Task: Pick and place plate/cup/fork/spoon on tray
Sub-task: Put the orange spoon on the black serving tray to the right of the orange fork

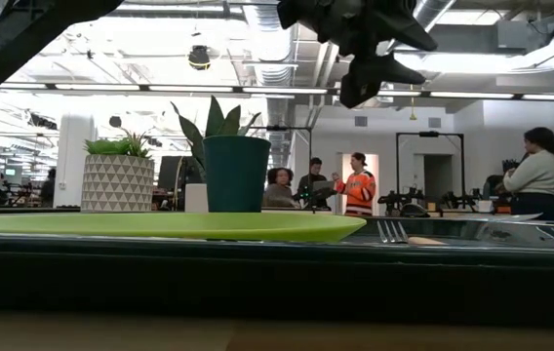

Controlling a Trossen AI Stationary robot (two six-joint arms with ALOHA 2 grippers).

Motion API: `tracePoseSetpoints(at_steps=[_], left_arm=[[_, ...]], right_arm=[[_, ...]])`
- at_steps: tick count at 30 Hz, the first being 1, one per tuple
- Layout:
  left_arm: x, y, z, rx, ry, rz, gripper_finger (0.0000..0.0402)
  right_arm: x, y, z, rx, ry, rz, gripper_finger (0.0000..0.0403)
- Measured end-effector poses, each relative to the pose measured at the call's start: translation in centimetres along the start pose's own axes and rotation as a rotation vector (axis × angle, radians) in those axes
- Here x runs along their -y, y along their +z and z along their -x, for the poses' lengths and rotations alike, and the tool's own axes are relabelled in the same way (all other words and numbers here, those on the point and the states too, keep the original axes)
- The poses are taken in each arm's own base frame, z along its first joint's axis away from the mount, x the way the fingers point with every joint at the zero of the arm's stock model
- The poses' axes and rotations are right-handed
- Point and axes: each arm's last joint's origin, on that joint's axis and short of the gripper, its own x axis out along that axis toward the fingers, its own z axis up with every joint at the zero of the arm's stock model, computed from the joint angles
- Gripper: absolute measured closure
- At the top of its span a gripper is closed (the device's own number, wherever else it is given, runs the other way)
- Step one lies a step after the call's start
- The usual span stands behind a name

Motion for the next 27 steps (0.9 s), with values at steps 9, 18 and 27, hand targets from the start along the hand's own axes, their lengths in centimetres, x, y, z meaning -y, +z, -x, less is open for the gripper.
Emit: tracePoseSetpoints(at_steps=[9, 18, 27], left_arm=[[-0.3, 0.0, 0.1, 0.020, 0.089, 0.021, 0.0239], [-1.6, -0.3, -1.0, 0.060, 0.063, 0.136, 0.0239], [-4.0, -1.7, -3.0, 0.075, -0.063, 0.517, 0.0239]], right_arm=[[-1.0, -1.4, 2.6, 0.059, 0.072, 0.021, 0.0400], [-2.5, -2.0, 7.0, 0.214, 0.174, 0.079, 0.0401], [-4.1, 0.0, 11.1, 0.366, 0.113, 0.339, 0.0401]])
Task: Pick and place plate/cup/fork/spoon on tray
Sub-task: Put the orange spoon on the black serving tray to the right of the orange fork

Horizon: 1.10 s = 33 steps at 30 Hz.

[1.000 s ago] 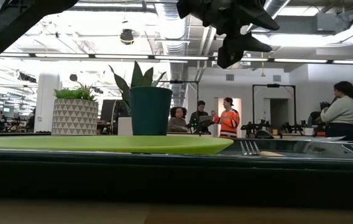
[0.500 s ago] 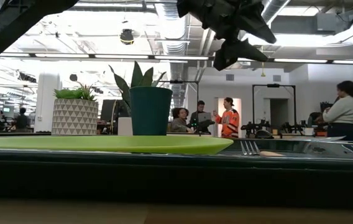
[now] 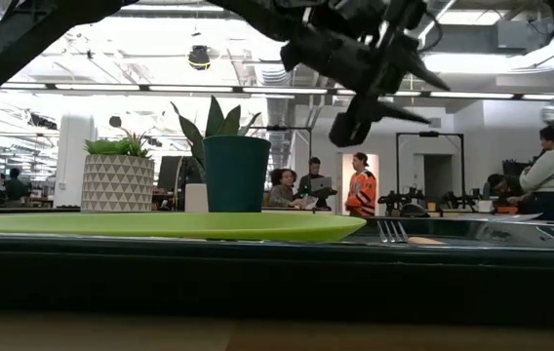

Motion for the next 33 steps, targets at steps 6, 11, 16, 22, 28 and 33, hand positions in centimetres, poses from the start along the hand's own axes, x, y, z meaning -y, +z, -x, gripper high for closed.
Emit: tracePoseSetpoints(at_steps=[6, 11, 16, 22, 28, 33], left_arm=[[0.2, 0.2, -0.5, 0.021, -0.100, 0.084, 0.0239], [0.6, 0.6, -0.4, 0.057, -0.125, 0.083, 0.0239], [0.7, 0.7, -0.4, 0.081, -0.131, 0.058, 0.0239], [0.7, 0.3, -0.7, 0.069, -0.108, 0.060, 0.0239], [0.9, 0.1, -0.9, 0.075, -0.094, 0.084, 0.0239], [0.9, 0.4, -0.8, 0.122, -0.087, 0.132, 0.0239]], right_arm=[[-0.4, 2.2, -0.2, 0.000, -0.033, 0.145, 0.0401], [-0.9, 3.1, -0.4, -0.006, -0.005, 0.295, 0.0401], [-1.0, 3.7, -0.4, -0.010, -0.003, 0.358, 0.0401], [-1.2, 4.4, 0.6, 0.062, -0.009, 0.397, 0.0401], [-0.9, 4.7, 1.3, 0.103, -0.051, 0.434, 0.0401], [-0.9, 4.4, 1.4, 0.101, -0.046, 0.524, 0.0401]])
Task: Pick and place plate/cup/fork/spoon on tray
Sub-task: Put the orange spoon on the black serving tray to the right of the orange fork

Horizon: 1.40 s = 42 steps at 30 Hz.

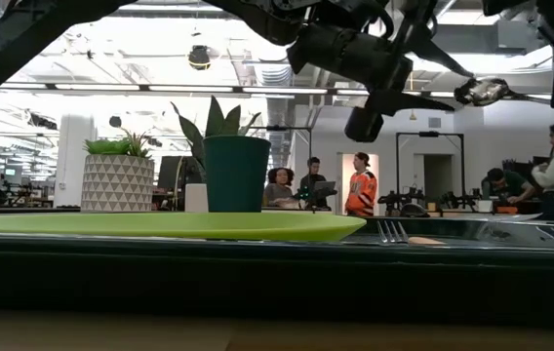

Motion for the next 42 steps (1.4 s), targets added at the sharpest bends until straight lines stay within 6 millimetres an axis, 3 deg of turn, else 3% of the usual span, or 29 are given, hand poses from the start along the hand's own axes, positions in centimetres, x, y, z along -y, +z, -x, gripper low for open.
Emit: tracePoseSetpoints(at_steps=[8, 21, 42], left_arm=[[0.3, 0.1, 0.0, -0.002, -0.035, 0.011, 0.0239], [0.3, 0.1, 0.0, -0.002, -0.031, 0.025, 0.0239], [0.3, 0.2, 0.0, 0.030, -0.023, 0.041, 0.0239]], right_arm=[[0.5, -0.2, 0.1, 0.014, -0.066, 0.172, 0.0401], [1.3, -0.1, 0.0, 0.031, -0.150, 0.143, 0.0401], [1.2, 0.0, 0.0, 0.037, -0.147, 0.195, 0.0401]])
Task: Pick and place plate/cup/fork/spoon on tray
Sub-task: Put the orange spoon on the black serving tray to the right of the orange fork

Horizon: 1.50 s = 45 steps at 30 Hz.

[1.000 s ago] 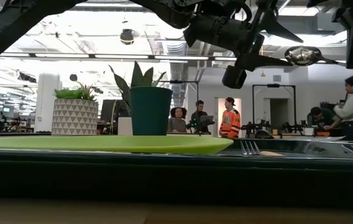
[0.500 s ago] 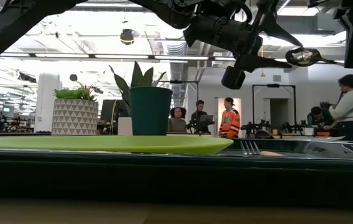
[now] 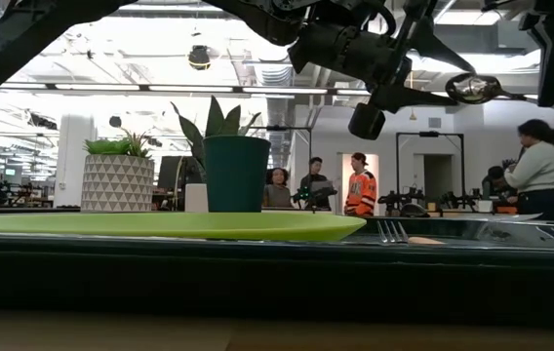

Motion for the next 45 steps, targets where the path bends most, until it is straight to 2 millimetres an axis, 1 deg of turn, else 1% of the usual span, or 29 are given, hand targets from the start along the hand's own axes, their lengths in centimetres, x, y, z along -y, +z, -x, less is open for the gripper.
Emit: tracePoseSetpoints(at_steps=[7, 12, 19, 24, 26, 29, 32, 36, 40, 43, 45], left_arm=[[0.0, 0.0, 0.0, 0.005, 0.006, -0.009, 0.0239], [0.0, -0.1, 0.0, -0.007, 0.000, -0.009, 0.0239], [0.2, -0.1, 0.0, -0.024, -0.027, 0.010, 0.0239], [0.2, -0.1, 0.0, -0.022, -0.028, 0.018, 0.0239], [0.2, -0.1, 0.0, -0.021, -0.028, 0.018, 0.0239], [0.2, -0.1, 0.0, -0.020, -0.027, 0.001, 0.0239], [0.2, 0.0, 0.0, -0.016, -0.028, -0.110, 0.0239], [0.1, 0.1, 0.0, 0.000, -0.020, -0.228, 0.0239], [0.1, 0.2, 0.0, 0.028, -0.001, -0.266, 0.0239], [0.1, 0.2, 0.1, 0.019, -0.007, -0.262, 0.0239], [0.1, 0.1, 0.1, -0.003, -0.022, -0.289, 0.0239]], right_arm=[[-0.1, 0.1, 0.0, 0.014, 0.005, 0.045, 0.0401], [0.2, 0.0, 0.0, 0.015, -0.027, 0.061, 0.0401], [0.9, -0.4, 0.0, -0.021, -0.097, 0.130, 0.0401], [0.9, -0.3, 0.0, 0.000, -0.111, 0.209, 0.0401], [0.9, -0.2, 0.0, 0.010, -0.118, 0.216, 0.0401], [0.9, -0.1, 0.0, 0.009, -0.109, 0.199, 0.0401], [0.6, -0.1, -0.1, -0.016, -0.063, 0.182, 0.0401], [-0.3, 0.0, 0.0, -0.017, 0.042, 0.143, 0.0402], [-1.2, -0.1, 0.3, 0.012, 0.116, 0.098, 0.0402], [-1.4, -0.3, 0.4, 0.016, 0.123, 0.038, 0.0402], [-1.5, -0.5, 0.5, 0.014, 0.119, 0.006, 0.0402]])
